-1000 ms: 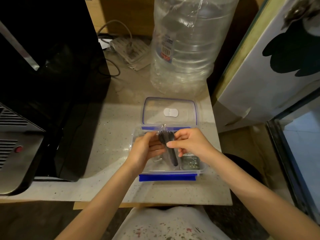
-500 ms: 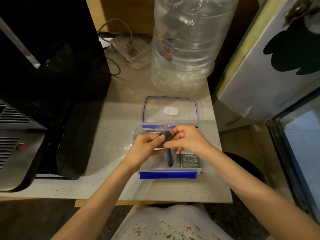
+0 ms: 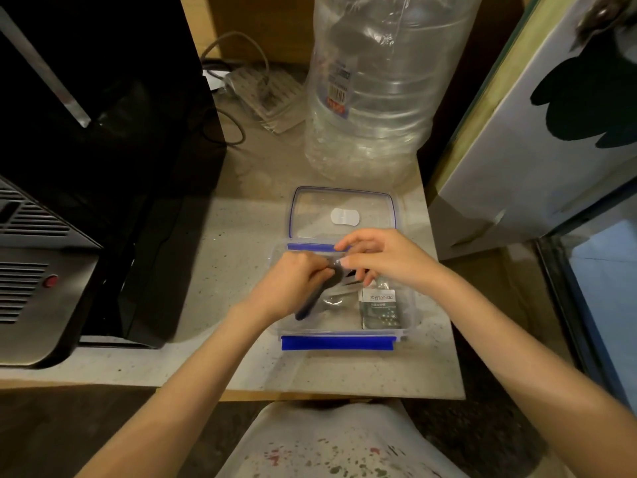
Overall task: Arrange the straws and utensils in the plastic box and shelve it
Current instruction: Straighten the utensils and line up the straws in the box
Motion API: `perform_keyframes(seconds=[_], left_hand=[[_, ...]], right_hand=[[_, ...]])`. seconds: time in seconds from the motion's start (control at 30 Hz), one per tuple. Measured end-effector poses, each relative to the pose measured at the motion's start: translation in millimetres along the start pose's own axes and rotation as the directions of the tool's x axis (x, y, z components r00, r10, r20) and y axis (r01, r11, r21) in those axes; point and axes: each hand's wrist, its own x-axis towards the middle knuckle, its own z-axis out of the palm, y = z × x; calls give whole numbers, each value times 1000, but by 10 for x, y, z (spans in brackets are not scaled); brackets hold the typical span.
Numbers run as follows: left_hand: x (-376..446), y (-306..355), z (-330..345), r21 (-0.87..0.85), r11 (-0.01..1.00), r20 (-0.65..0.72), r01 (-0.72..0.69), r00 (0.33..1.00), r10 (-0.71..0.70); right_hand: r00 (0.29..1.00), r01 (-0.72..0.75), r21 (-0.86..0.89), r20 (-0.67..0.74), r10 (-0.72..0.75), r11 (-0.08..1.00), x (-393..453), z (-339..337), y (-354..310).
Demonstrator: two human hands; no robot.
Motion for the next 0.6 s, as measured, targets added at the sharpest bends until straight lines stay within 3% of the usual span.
perform_keyframes(seconds=[0.17, 0.33, 0.6], left_hand=[[61, 42, 32, 17, 1000, 71, -10, 997, 9], [-1, -24, 7, -128, 985, 82, 115, 991, -105], [-20, -66, 159, 18, 992, 130, 123, 984, -124]], right_hand=[[995, 50, -153, -79, -63, 987, -58, 74, 35], [984, -104, 85, -137, 115, 991, -150, 86, 198], [974, -201, -265, -153, 165, 943, -58, 282, 310]])
